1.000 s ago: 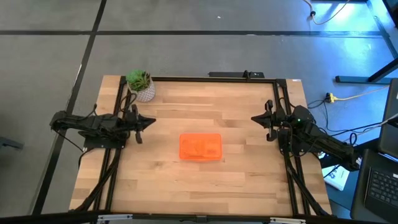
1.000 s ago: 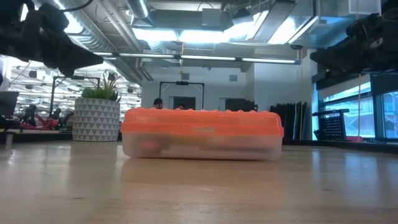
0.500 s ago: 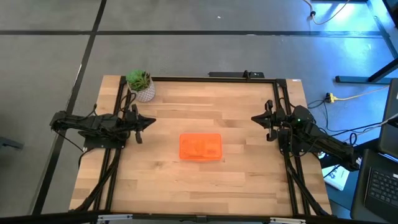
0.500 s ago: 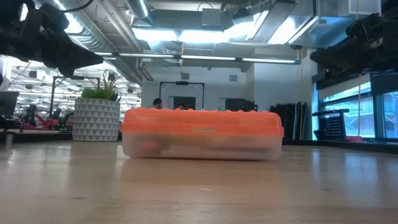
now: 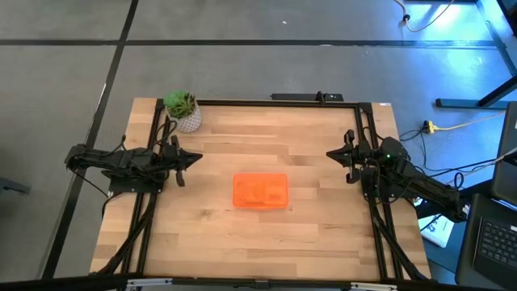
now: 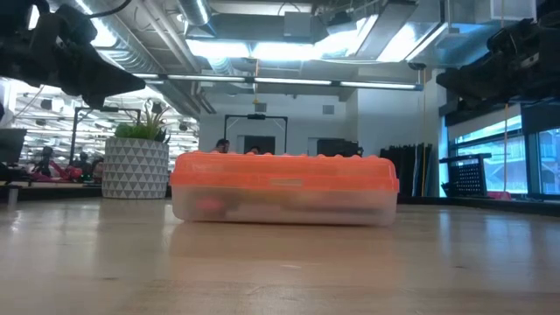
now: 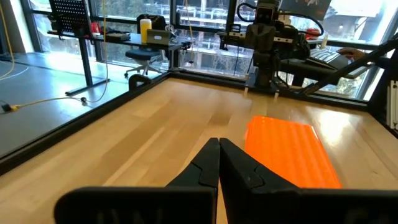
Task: Pack school essentials
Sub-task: Return to Home Position
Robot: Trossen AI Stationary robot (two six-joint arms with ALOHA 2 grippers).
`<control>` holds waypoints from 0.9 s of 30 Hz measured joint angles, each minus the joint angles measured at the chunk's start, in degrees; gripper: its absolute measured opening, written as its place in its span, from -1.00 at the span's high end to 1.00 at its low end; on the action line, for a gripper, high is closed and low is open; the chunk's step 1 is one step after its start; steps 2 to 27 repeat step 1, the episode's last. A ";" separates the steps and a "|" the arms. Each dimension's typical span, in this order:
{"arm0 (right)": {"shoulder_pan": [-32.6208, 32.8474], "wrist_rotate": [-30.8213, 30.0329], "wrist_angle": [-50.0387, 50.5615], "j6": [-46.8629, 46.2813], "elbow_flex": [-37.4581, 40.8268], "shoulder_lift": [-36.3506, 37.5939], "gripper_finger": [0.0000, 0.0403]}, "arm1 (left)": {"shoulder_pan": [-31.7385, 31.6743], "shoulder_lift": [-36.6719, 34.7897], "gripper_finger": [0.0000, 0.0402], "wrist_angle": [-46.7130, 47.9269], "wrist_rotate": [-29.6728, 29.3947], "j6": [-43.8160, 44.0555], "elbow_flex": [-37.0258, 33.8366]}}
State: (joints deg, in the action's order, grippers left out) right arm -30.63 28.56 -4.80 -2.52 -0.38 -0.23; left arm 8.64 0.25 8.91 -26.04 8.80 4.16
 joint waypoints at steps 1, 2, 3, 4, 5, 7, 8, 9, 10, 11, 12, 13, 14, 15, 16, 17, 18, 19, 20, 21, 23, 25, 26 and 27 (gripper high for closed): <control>0.00 0.00 0.00 -0.01 0.00 0.00 0.90 | -0.02 0.00 1.00 0.00 -0.01 0.01 0.00; 0.00 0.00 0.00 -0.01 0.00 0.00 0.90 | -0.02 0.00 1.00 0.00 -0.01 0.01 0.00; 0.00 0.00 0.00 -0.01 0.00 0.00 0.90 | -0.02 0.00 1.00 0.00 -0.01 0.01 0.00; 0.00 0.00 0.00 -0.01 0.00 0.00 0.90 | -0.02 0.00 1.00 0.00 -0.01 0.01 0.00; 0.00 0.00 0.00 -0.01 0.00 0.00 0.90 | -0.02 0.00 1.00 0.00 -0.01 0.01 0.00; 0.00 0.00 0.00 -0.01 0.00 0.00 0.90 | -0.02 0.00 1.00 0.00 -0.01 0.01 0.00; 0.00 0.00 0.00 -0.01 0.00 0.00 0.90 | -0.02 0.00 1.00 0.00 -0.01 0.01 0.00; 0.00 0.00 0.00 -0.01 0.00 0.00 0.90 | -0.02 0.00 1.00 0.00 -0.01 0.01 0.00; 0.00 0.00 0.00 -0.01 0.00 0.00 0.90 | -0.02 0.00 1.00 0.00 -0.01 0.01 0.00; 0.00 0.00 0.00 -0.01 0.00 0.00 0.90 | -0.02 0.00 1.00 0.00 -0.01 0.01 0.00; 0.00 0.00 0.00 -0.01 0.00 0.00 0.90 | -0.02 0.00 1.00 0.00 -0.01 0.01 0.00; 0.00 0.00 0.00 -0.01 0.00 0.00 0.90 | -0.02 0.00 1.00 0.00 -0.01 0.01 0.00; 0.00 0.00 0.00 -0.01 0.00 0.00 0.90 | -0.02 0.00 1.00 0.00 -0.01 0.01 0.00; 0.00 0.00 0.00 -0.01 0.00 0.00 0.90 | -0.02 0.00 1.00 0.00 -0.01 0.01 0.00; 0.00 0.00 0.00 -0.01 0.00 0.00 0.90 | -0.02 0.00 1.00 0.00 -0.01 0.01 0.00; 0.00 0.00 0.00 -0.01 0.00 0.00 0.90 | -0.02 0.00 1.00 0.00 -0.01 0.01 0.00; 0.00 0.00 0.00 -0.01 0.00 0.00 0.90 | -0.02 0.00 1.00 0.00 -0.01 0.01 0.00; 0.00 0.00 0.00 -0.01 0.00 0.00 0.90 | -0.02 0.00 1.00 0.00 -0.01 0.01 0.00; 0.00 0.00 0.00 -0.01 0.00 0.00 0.90 | -0.02 0.00 1.00 0.00 -0.01 0.01 0.00; 0.00 0.00 0.00 -0.01 0.00 0.00 0.90 | -0.02 0.00 1.00 0.00 -0.01 0.01 0.00; 0.00 0.00 0.00 -0.01 0.00 0.00 0.90 | -0.02 0.00 1.00 0.00 -0.01 0.01 0.00; 0.00 0.00 0.00 -0.01 0.00 0.00 0.90 | -0.02 0.00 1.00 0.00 -0.01 0.01 0.00; 0.00 0.00 0.00 -0.01 0.00 0.00 0.90 | -0.02 0.00 1.00 0.00 -0.01 0.01 0.00; 0.00 0.00 0.00 -0.01 0.00 0.00 0.90 | -0.02 0.00 1.00 0.00 -0.01 0.01 0.00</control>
